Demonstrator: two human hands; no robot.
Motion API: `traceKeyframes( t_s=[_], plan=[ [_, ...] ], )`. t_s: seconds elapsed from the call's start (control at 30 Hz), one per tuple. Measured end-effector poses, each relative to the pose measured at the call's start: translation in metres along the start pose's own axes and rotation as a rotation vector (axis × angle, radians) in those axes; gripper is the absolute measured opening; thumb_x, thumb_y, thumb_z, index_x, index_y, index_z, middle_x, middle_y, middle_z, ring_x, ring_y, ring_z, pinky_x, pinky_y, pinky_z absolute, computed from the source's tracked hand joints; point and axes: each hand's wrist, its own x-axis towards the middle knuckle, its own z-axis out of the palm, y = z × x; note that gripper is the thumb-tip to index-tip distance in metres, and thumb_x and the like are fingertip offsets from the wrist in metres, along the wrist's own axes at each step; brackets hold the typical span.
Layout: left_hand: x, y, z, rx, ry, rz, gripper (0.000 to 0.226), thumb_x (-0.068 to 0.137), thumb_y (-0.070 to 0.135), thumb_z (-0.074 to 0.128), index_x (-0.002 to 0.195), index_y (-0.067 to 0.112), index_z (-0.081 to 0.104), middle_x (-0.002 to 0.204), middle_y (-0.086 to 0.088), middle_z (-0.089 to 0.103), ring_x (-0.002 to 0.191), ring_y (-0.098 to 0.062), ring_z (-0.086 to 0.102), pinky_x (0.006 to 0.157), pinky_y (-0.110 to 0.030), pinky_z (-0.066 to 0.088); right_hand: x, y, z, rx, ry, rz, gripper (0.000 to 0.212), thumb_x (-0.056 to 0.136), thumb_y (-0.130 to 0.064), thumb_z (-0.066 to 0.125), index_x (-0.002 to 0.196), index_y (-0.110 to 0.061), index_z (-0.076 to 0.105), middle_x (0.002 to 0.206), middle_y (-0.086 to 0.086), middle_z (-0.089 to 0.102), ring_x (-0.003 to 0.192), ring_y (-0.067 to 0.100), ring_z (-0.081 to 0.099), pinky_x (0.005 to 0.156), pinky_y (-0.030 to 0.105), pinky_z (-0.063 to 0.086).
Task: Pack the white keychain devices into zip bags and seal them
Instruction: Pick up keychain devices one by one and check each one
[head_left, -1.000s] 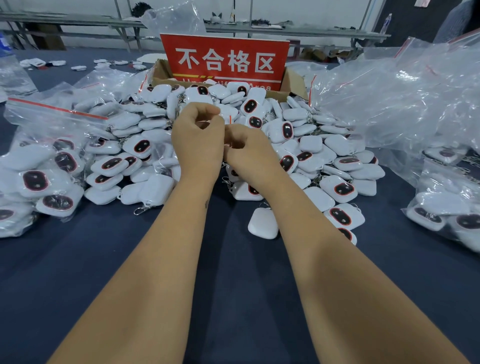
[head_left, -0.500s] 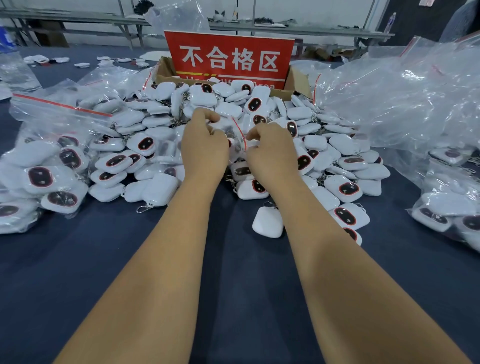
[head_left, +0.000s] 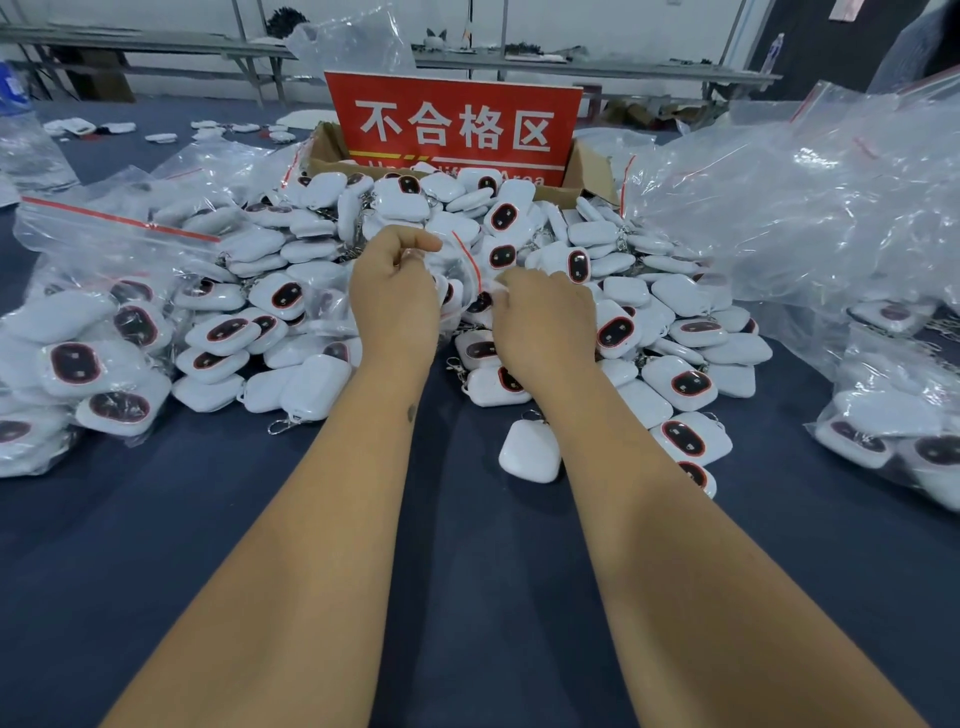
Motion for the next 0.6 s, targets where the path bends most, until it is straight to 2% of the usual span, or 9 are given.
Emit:
traceKeyframes(
  t_s=[0.07,0.17,0.23,0.3,0.37,0.47,0.53,0.6],
  plan=[
    [-0.001,0.002,0.000,0.002,-0.005,-0.017,0.043,0.089,-0.004,0.038,0.073,0.027,0.064,0.074,0.005,0.058,0.055,-0.004,0.045,0.057,-0.018,0.039,0.001,0.000,-0.002,0.182,0.062,0.058,0.022,0.103,-0.019,0.037,0.103,-0.009,0.057,0.090,0.007,0.064,0.092,0.031,0.055,0.079,0.037,0.034],
    [-0.001,0.002,0.001,0.024,-0.039,-0.040,0.047,0.084,-0.006,0.037,0.071,0.027,0.066,0.081,0.002,0.062,0.066,-0.008,0.049,0.064,-0.023,0.042,0.003,-0.005,-0.007,0.732,0.119,0.220,0.023,0.105,-0.025,0.037,0.096,-0.014,0.055,0.077,-0.004,0.055,0.084,0.026,0.060,0.074,0.038,0.044],
    [-0.003,0.003,0.002,0.041,-0.057,-0.063,0.048,0.082,-0.006,0.036,0.070,0.028,0.068,0.080,0.006,0.063,0.072,-0.009,0.052,0.072,-0.028,0.046,0.004,-0.009,-0.011,1.002,0.155,0.304,0.016,0.102,-0.023,0.046,0.087,-0.024,0.053,0.078,-0.007,0.057,0.083,0.026,0.067,0.066,0.027,0.049],
    [-0.004,0.004,0.002,0.051,-0.065,-0.083,0.049,0.081,-0.006,0.036,0.070,0.029,0.068,0.075,0.009,0.059,0.073,-0.009,0.051,0.076,-0.031,0.049,0.005,-0.011,-0.013,1.116,0.171,0.338,0.015,0.096,-0.021,0.056,0.086,-0.031,0.051,0.084,-0.006,0.063,0.083,0.023,0.069,0.060,0.017,0.048],
    [-0.004,0.005,0.002,0.049,-0.066,-0.095,0.050,0.081,-0.007,0.035,0.073,0.029,0.068,0.075,0.007,0.059,0.075,-0.011,0.052,0.082,-0.038,0.054,0.007,-0.010,-0.012,1.168,0.180,0.366,0.014,0.091,-0.018,0.064,0.087,-0.028,0.055,0.087,-0.004,0.066,0.083,0.021,0.069,0.066,0.022,0.051],
    [-0.006,0.009,0.001,0.051,-0.070,-0.087,0.049,0.082,-0.006,0.036,0.078,0.029,0.069,0.091,-0.011,0.069,0.081,-0.015,0.055,0.093,-0.046,0.054,0.007,-0.008,-0.014,1.249,0.165,0.382,0.010,0.087,-0.014,0.069,0.083,-0.019,0.062,0.078,-0.002,0.066,0.070,0.015,0.061,0.067,0.025,0.051],
    [-0.007,0.009,0.001,0.042,-0.065,-0.076,0.047,0.084,-0.005,0.037,0.078,0.029,0.069,0.100,-0.016,0.070,0.091,-0.027,0.061,0.095,-0.046,0.053,0.006,-0.007,-0.014,1.279,0.143,0.363,0.008,0.088,-0.014,0.070,0.083,-0.017,0.065,0.079,0.000,0.067,0.068,0.013,0.059,0.068,0.026,0.052],
    [-0.007,0.009,0.001,0.052,-0.062,-0.062,0.045,0.087,-0.003,0.040,0.078,0.030,0.069,0.106,-0.019,0.070,0.105,-0.037,0.062,0.090,-0.036,0.052,0.006,-0.007,-0.013,1.291,0.108,0.353,0.003,0.090,-0.017,0.069,0.088,-0.015,0.068,0.082,0.000,0.070,0.066,0.008,0.063,0.068,0.023,0.054]
  ],
)
